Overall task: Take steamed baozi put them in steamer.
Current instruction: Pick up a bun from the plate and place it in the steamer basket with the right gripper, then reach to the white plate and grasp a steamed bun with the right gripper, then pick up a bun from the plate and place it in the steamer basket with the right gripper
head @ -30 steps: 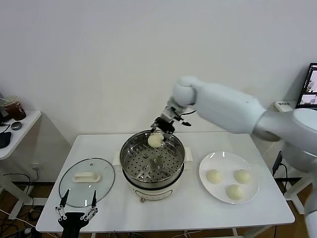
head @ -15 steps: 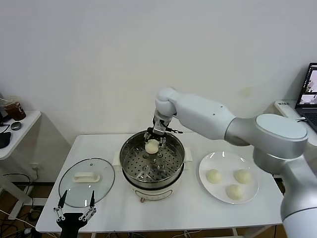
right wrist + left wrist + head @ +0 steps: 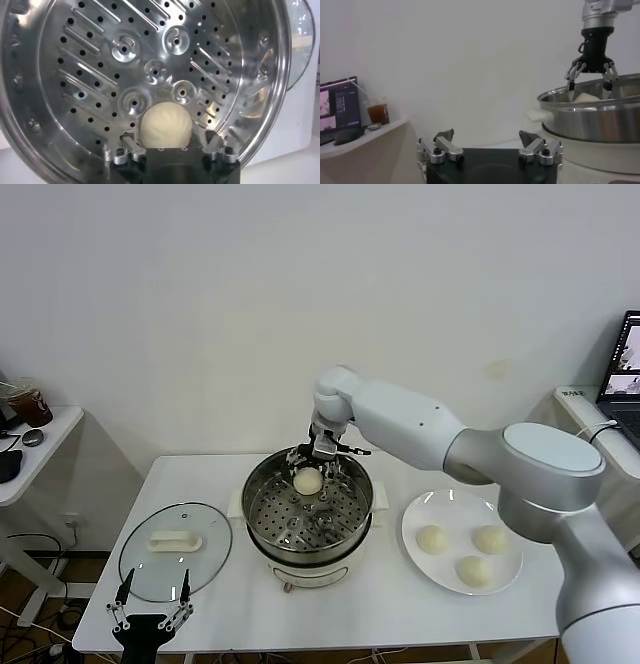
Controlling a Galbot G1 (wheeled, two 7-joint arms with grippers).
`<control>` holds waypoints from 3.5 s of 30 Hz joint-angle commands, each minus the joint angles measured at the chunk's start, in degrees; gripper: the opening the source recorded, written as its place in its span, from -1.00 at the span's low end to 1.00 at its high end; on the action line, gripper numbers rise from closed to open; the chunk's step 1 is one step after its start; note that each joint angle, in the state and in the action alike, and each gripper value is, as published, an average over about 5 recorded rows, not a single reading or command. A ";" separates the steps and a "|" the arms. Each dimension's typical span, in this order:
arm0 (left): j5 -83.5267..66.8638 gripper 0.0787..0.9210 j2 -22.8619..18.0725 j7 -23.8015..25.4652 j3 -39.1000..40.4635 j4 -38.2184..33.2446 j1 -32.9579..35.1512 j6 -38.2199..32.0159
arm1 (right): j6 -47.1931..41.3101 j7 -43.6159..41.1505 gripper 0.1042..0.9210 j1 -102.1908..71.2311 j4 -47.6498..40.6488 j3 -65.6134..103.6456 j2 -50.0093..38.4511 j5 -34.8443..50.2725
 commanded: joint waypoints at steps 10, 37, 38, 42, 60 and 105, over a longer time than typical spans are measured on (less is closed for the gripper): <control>0.12 0.77 1.56 0.24 -0.75 -0.73 -0.55 1.65 | -60.09 -4.61 0.76 13.10 38.71 -7.18 -39.71 23.71; 1.62 0.77 1.29 0.80 -0.92 -0.17 0.10 1.34 | -47.96 -3.47 0.76 -25.85 22.86 14.28 -39.91 4.55; 1.64 0.77 1.23 0.82 -0.99 -0.21 0.13 1.35 | -47.66 -3.09 0.76 -26.46 22.01 14.68 -38.92 4.17; 1.71 0.77 1.12 0.86 -1.20 -0.15 0.15 1.37 | -46.51 -1.51 0.76 -28.12 18.78 15.80 -35.41 3.22; 1.66 0.77 0.86 0.82 -2.01 0.47 -0.09 1.24 | -46.47 -1.58 0.68 -29.41 13.56 17.27 -30.02 -0.04; -0.50 0.77 3.78 1.14 -0.43 -1.17 -2.99 1.87 | -70.16 7.70 0.08 15.79 28.97 -9.48 -10.38 44.57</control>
